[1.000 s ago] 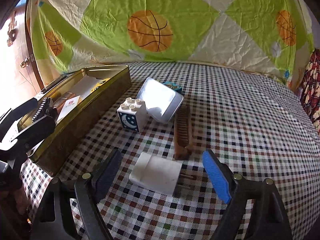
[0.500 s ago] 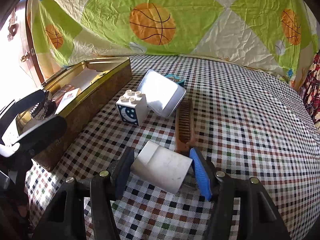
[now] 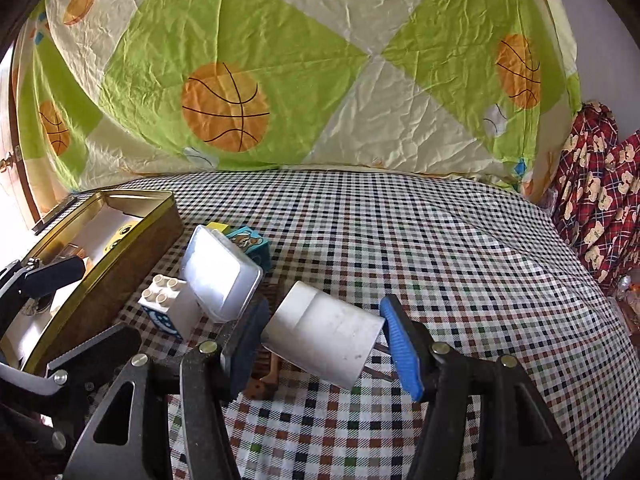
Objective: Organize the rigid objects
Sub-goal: 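Grasp the white plastic cup with the right tool while the left moves toward the Duplo block, then close the left tool on the white Duplo block with sun sticker and lift it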
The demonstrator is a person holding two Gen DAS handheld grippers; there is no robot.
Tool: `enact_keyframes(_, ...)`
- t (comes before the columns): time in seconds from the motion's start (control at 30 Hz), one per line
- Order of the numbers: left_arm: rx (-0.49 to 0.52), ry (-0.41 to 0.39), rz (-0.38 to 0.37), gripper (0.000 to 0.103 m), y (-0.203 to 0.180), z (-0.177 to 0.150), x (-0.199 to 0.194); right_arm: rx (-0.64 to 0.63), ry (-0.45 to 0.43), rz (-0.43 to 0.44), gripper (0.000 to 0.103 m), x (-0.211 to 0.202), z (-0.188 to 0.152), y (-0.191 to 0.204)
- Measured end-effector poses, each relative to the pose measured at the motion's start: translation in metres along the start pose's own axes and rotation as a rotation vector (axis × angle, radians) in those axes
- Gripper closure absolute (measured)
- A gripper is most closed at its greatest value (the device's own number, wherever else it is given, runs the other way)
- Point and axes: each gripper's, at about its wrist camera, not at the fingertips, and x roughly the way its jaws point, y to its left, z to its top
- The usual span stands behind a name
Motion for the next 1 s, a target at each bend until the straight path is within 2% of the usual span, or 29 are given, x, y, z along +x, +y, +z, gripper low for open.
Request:
enact_keyframes(0.1,0.011,0.024,0.01,0.028,-0.004,0.001,0.012,-0.009,-0.017,-0.018,0.043,0.001,0.004,0.0)
enact_keyframes(0.2,-0.001,0.054,0.0,0.033,-0.005,0.002,0.022,-0.004,0.01,-0.011,0.043,0.01,0.007,-0.001)
enact_keyframes(0.3,-0.017,0.076,0.002,0.033,-0.003,0.005,0.032,0.028,0.045,0.03,0.043,0.019,0.008,-0.008)
enact_keyframes(0.4,-0.016,0.092,-0.006,0.038,-0.006,0.006,0.035,0.056,0.039,0.042,0.043,0.017,0.007,-0.013)
enact_keyframes(0.53,-0.017,0.133,0.013,0.038,-0.009,0.004,0.045,0.053,0.024,0.033,0.043,0.014,0.006,-0.012)
enact_keyframes(0.63,-0.046,0.11,0.003,0.038,-0.003,0.006,0.043,0.05,0.018,0.031,0.043,0.013,0.006,-0.011)
enact_keyframes(0.93,-0.079,0.109,0.02,0.036,0.021,0.004,0.041,0.049,0.004,0.03,0.043,0.012,0.007,-0.011)
enact_keyframes(1.0,-0.06,0.11,0.02,0.036,0.017,0.004,0.042,0.044,0.003,0.029,0.043,0.011,0.007,-0.01)
